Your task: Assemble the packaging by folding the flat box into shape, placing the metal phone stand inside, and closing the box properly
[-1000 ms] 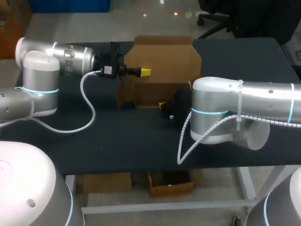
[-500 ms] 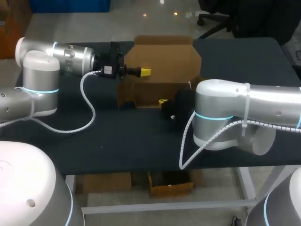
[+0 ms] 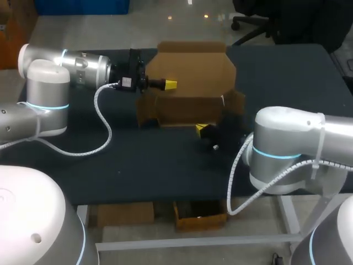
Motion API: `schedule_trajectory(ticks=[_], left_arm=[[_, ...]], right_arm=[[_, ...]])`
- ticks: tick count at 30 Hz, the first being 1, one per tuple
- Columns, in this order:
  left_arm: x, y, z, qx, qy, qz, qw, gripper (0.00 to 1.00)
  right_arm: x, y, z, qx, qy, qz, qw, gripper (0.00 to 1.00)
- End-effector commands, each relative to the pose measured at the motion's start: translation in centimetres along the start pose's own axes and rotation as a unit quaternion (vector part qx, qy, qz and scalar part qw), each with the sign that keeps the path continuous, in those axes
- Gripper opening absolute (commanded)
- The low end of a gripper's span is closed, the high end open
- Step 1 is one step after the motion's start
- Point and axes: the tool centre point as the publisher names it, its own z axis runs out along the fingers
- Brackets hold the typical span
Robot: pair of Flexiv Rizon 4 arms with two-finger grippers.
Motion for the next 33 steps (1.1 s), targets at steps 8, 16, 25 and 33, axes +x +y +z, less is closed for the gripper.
schedule_trajectory(ticks=[8,16,25,33], left_arm=[[-0.1,0.4,0.1,-0.001,0.0,0.0,1.0,0.0],[-0.1,0.4,0.1,-0.001,0.0,0.0,1.0,0.0],[-0.1,0.4,0.1,-0.001,0.0,0.0,1.0,0.0],[-0.1,0.4,0.1,-0.001,0.0,0.0,1.0,0.0]], right_arm=[[-1.0,0.2,-8.7,-0.029,0.038,-0.035,0.998,0.0],[-1.8,0.2,-12.0,-0.013,0.049,-0.058,0.997,0.0],[-3.1,0.2,-14.6,-0.008,0.051,-0.075,0.996,0.0],[-4.7,0.5,-15.5,0.0,0.052,-0.086,0.995,0.17]])
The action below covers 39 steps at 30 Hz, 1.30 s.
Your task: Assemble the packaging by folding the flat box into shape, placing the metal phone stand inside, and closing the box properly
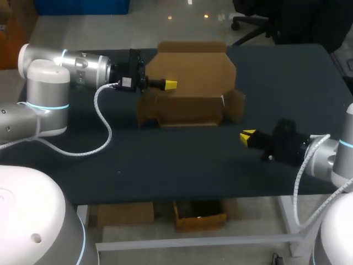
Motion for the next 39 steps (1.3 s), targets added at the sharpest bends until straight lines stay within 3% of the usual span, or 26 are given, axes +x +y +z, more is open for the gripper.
schedule_trajectory(ticks=[1,11,24,29,39], left_arm=[[-0.1,0.4,0.1,-0.001,0.0,0.0,1.0,0.0],[-0.1,0.4,0.1,-0.001,0.0,0.0,1.0,0.0],[-0.1,0.4,0.1,-0.001,0.0,0.0,1.0,0.0],[-0.1,0.4,0.1,-0.001,0.0,0.0,1.0,0.0],[-0.1,0.4,0.1,-0.001,0.0,0.0,1.0,0.0]], right_arm=[[-0.8,0.0,-1.7,-0.001,0.016,0.0,1.0,0.17],[-3.2,-0.5,-1.9,0.012,0.011,-0.01,1.0,0.35],[-5.3,-0.7,-2.2,0.046,-0.005,-0.027,0.999,0.48],[-6.8,-1.4,-1.4,0.045,-0.015,-0.022,0.999,0.55],[-8.9,-2.2,1.8,0.052,-0.007,-0.018,0.998,0.59]])
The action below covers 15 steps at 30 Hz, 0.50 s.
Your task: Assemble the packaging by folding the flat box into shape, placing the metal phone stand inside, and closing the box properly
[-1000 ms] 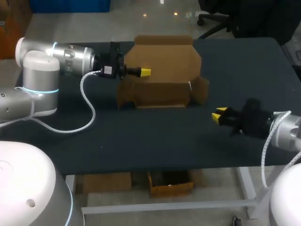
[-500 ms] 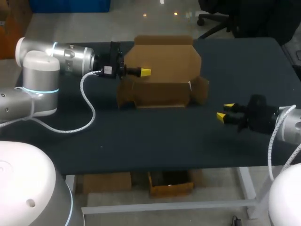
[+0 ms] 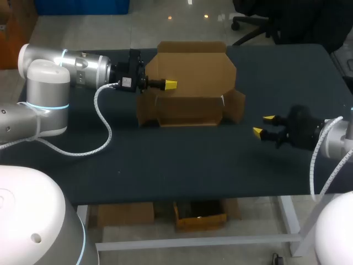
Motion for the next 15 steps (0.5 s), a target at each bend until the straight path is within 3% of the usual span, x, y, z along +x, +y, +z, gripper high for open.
schedule_trajectory(ticks=[1,8,15], left_arm=[[-0.1,0.4,0.1,-0.001,0.0,0.0,1.0,0.0],[-0.1,0.4,0.1,-0.001,0.0,0.0,1.0,0.0],[-0.1,0.4,0.1,-0.001,0.0,0.0,1.0,0.0]], right_arm=[[-1.0,-0.2,2.7,0.001,0.005,0.0,1.0,0.59],[-2.1,0.0,5.1,-0.004,0.004,0.005,1.0,0.59],[-2.6,0.0,6.7,-0.004,-0.01,0.014,1.0,0.49]])
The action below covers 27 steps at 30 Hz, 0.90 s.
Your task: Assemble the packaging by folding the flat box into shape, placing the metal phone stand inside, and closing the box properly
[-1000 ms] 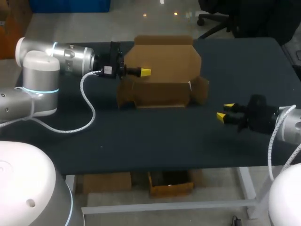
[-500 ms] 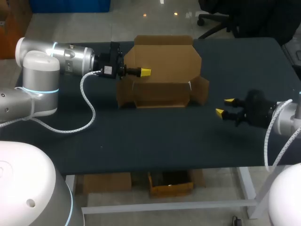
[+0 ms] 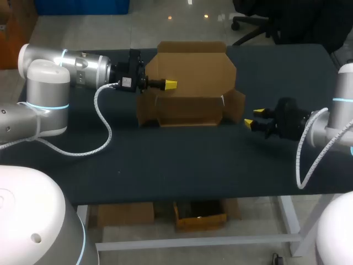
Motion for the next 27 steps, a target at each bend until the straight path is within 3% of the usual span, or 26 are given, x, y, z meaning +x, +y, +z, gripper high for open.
schedule_trajectory(ticks=[1,10,18,27], left_arm=[[-0.1,0.4,0.1,-0.001,0.0,0.0,1.0,0.0],[-0.1,0.4,0.1,-0.001,0.0,0.0,1.0,0.0],[-0.1,0.4,0.1,-0.001,0.0,0.0,1.0,0.0],[-0.1,0.4,0.1,-0.001,0.0,0.0,1.0,0.0]], right_arm=[[-0.1,-0.2,1.9,-0.003,-0.011,0.002,1.0,0.48],[-0.4,0.0,3.3,-0.013,-0.018,0.009,1.0,0.47],[-0.6,0.3,4.1,-0.019,-0.024,0.013,0.999,0.35],[-0.6,0.6,4.7,-0.023,-0.027,0.012,0.999,0.29]])
